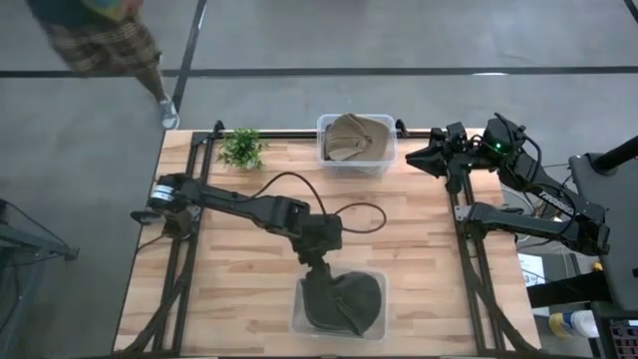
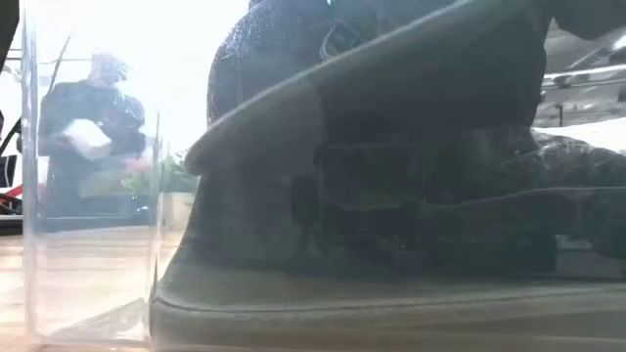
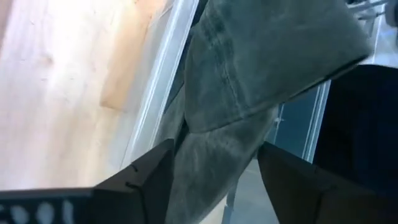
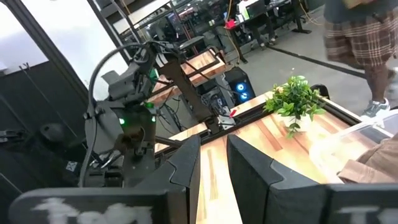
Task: Pick & Place hat
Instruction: Put the black cap into the bottom transparent bin, then return to Home Position
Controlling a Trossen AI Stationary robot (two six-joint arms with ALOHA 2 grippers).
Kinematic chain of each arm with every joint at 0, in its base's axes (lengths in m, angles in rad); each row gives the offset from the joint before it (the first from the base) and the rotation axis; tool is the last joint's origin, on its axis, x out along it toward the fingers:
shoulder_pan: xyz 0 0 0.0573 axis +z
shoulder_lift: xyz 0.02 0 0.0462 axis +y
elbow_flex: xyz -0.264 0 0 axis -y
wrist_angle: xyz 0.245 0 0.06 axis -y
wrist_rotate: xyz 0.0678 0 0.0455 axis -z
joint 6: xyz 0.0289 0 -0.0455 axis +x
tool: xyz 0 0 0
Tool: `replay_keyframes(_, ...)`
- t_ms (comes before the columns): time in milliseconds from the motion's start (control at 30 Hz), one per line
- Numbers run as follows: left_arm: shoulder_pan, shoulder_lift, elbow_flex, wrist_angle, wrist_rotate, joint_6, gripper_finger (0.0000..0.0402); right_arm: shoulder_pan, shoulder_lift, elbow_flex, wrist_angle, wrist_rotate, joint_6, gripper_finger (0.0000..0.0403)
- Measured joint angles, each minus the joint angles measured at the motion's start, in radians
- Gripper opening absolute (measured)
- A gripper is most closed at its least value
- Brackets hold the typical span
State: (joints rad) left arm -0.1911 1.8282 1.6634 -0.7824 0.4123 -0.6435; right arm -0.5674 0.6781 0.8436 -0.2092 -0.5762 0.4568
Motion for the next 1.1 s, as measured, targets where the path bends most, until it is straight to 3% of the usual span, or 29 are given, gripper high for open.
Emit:
replay_keyframes(167,0.010,0.000,0.079,-0.136,-0.053,0.093,0.0237,0.000,0.000,0.000,-0.022,0.005,-0.001,0.0073)
replay_keyframes(367,0.020,-0.003,0.193,-0.347,-0.322,0.182,0.0223,0.000,0.031,-0.001,-0.280,0.052,-0.114,0.0069)
replay_keyframes(500,0.028,-0.004,0.224,-0.413,-0.403,0.204,0.0158,0.000,0.040,-0.002,-0.327,0.052,-0.163,0.0033)
replay_keyframes(667,0.049,-0.039,0.206,-0.400,-0.430,0.228,0.0021,0.000,0.004,-0.008,-0.277,0.053,-0.267,0.0009)
replay_keyframes(767,0.065,-0.086,0.158,-0.286,-0.433,0.238,0.0010,0.007,-0.039,-0.060,-0.130,0.053,-0.255,0.0008)
replay_keyframes(867,0.081,-0.170,0.068,-0.061,-0.438,0.251,0.0003,0.029,-0.086,-0.147,0.055,0.053,-0.173,0.0008)
replay_keyframes(1000,0.110,-0.328,-0.117,0.215,-0.439,0.254,0.0002,0.051,-0.164,-0.288,0.220,0.071,-0.089,0.0008)
replay_keyframes(1100,0.129,-0.459,-0.269,0.309,-0.442,0.244,0.0001,0.058,-0.224,-0.367,0.279,0.080,-0.025,0.0008)
